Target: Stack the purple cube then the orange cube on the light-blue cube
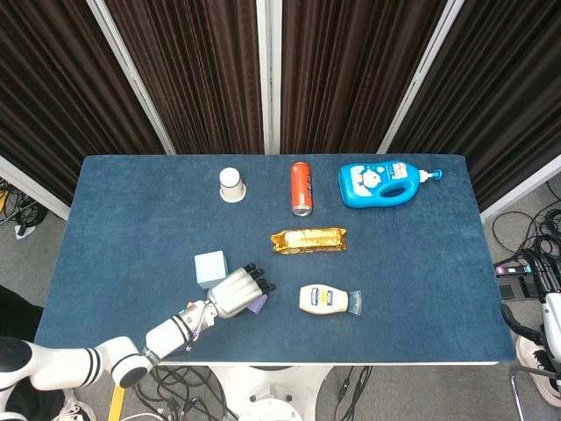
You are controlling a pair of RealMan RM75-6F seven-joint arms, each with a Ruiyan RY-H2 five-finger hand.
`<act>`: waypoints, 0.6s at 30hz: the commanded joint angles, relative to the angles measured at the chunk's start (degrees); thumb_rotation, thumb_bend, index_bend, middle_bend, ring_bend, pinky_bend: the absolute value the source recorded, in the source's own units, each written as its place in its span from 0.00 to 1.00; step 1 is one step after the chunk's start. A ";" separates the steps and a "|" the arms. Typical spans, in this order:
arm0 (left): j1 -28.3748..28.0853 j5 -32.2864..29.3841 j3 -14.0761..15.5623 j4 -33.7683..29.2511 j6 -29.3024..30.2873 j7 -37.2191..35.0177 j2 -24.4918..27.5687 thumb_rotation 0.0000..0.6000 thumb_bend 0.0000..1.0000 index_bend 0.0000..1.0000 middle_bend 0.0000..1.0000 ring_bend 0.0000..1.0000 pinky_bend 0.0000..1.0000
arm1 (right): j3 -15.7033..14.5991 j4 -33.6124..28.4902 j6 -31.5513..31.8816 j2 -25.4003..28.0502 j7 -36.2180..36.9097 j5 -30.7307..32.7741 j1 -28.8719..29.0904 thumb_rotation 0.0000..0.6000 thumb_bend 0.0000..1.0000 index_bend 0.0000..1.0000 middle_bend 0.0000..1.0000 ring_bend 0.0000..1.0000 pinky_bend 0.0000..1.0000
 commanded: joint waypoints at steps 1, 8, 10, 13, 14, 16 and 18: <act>-0.68 -1.13 -1.48 -3.87 -0.02 0.64 2.52 1.00 0.31 0.31 0.53 0.26 0.27 | -0.02 0.01 0.01 -0.01 0.00 -0.05 -0.01 1.00 0.23 0.04 0.08 0.00 0.00; -2.48 -11.41 -7.14 -15.00 -0.86 5.53 9.78 1.00 0.31 0.31 0.54 0.26 0.27 | -0.14 0.10 0.16 -0.06 0.12 -0.40 -0.07 1.00 0.23 0.04 0.08 0.00 0.00; -2.17 -15.56 -7.85 -17.03 1.18 9.16 10.61 1.00 0.31 0.31 0.54 0.26 0.28 | -0.20 0.14 0.20 -0.05 0.20 -0.49 -0.11 1.00 0.23 0.04 0.08 0.00 0.00; -1.42 -23.32 -7.67 -20.70 6.67 17.79 11.15 1.00 0.31 0.31 0.55 0.27 0.28 | -0.20 0.16 0.39 0.00 0.37 -0.56 -0.20 1.00 0.23 0.04 0.08 0.00 0.00; -1.31 -25.88 -7.43 -21.93 8.69 20.84 11.40 1.00 0.31 0.31 0.55 0.27 0.28 | -0.17 0.18 0.49 -0.02 0.40 -0.53 -0.24 1.00 0.23 0.04 0.08 0.00 0.00; -1.09 -29.34 -7.34 -23.43 11.47 23.85 11.75 1.00 0.31 0.31 0.55 0.27 0.28 | -0.14 0.16 0.58 -0.03 0.42 -0.53 -0.26 1.00 0.23 0.04 0.08 0.00 0.00; -0.75 -33.01 -7.58 -24.67 14.08 25.42 12.21 1.00 0.31 0.31 0.55 0.28 0.29 | -0.16 0.15 0.57 -0.03 0.38 -0.57 -0.27 1.00 0.23 0.04 0.08 0.00 0.00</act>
